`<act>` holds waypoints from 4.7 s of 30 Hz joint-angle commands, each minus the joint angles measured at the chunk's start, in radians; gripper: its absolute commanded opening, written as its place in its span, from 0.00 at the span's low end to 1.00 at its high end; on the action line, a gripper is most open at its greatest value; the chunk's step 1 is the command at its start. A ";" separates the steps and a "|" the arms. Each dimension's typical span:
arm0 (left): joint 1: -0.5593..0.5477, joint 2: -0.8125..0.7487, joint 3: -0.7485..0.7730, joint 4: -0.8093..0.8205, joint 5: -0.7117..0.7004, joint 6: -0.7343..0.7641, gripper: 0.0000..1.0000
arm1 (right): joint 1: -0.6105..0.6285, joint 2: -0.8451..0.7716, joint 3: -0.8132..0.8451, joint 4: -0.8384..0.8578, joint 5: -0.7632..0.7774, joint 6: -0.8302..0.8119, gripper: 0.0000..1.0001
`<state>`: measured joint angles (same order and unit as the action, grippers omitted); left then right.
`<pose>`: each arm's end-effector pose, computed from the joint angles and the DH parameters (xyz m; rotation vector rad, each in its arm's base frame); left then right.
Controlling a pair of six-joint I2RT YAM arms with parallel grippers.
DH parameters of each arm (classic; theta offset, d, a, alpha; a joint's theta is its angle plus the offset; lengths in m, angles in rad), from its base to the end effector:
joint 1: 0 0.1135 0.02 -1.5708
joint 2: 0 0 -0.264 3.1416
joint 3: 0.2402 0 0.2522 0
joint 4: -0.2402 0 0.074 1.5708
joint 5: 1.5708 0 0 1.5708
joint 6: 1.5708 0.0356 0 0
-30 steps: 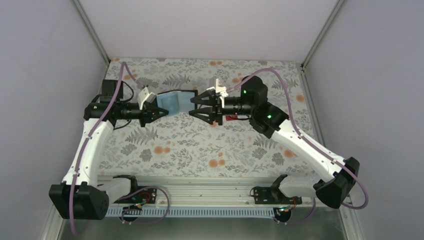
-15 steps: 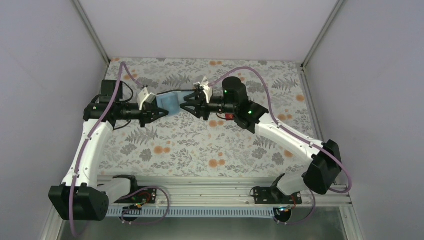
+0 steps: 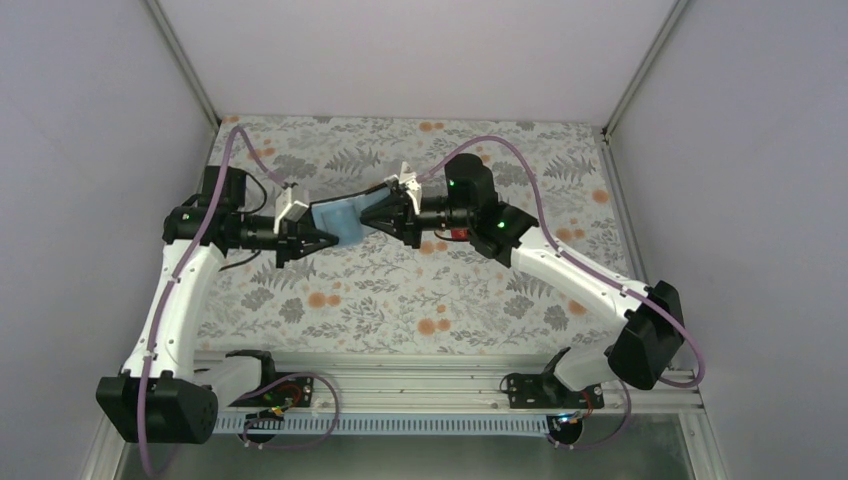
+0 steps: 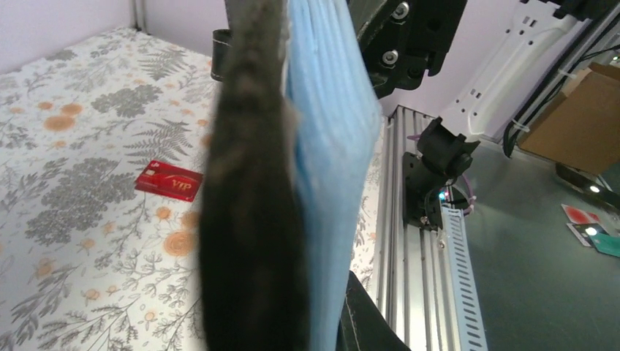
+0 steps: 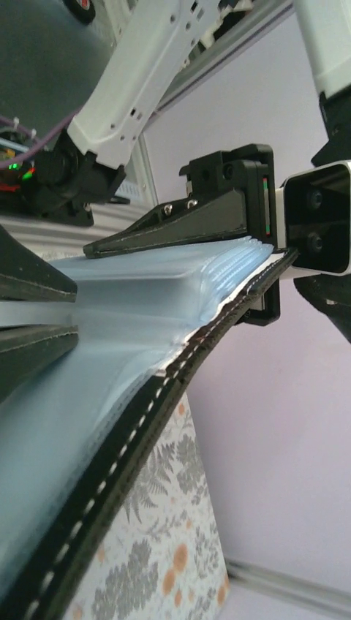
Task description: Take the credit cards out of the card holder
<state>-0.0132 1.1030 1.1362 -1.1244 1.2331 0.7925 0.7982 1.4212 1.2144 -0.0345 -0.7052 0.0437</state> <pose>0.1829 -0.0360 0.3411 1.1094 1.7141 -1.1321 0.2144 0.2531 0.3588 -1.1798 1.5264 1.2162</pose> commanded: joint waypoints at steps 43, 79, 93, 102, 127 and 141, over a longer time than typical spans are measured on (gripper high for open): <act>-0.009 0.043 0.093 -0.232 0.158 0.355 0.02 | 0.098 -0.142 -0.094 0.108 -0.002 -0.069 0.30; -0.016 0.062 0.070 0.095 -0.097 -0.100 0.02 | -0.087 -0.210 -0.033 -0.152 0.327 -0.018 0.99; -0.030 0.044 0.053 0.071 -0.081 -0.061 0.02 | -0.105 -0.002 0.088 -0.128 -0.142 -0.129 0.40; -0.028 0.031 0.132 0.030 -0.107 -0.045 0.40 | -0.158 -0.005 0.072 -0.128 -0.201 -0.130 0.04; -0.051 0.038 0.128 0.195 -0.174 -0.194 0.39 | -0.195 -0.022 0.086 -0.142 -0.293 -0.133 0.04; -0.111 0.073 0.126 0.264 -0.164 -0.255 0.37 | -0.191 0.002 0.088 -0.056 -0.356 -0.065 0.04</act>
<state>-0.1143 1.1675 1.2541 -0.8909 1.0500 0.5533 0.6083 1.4246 1.2819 -0.1665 -1.0004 -0.0475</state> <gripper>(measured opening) 0.450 0.067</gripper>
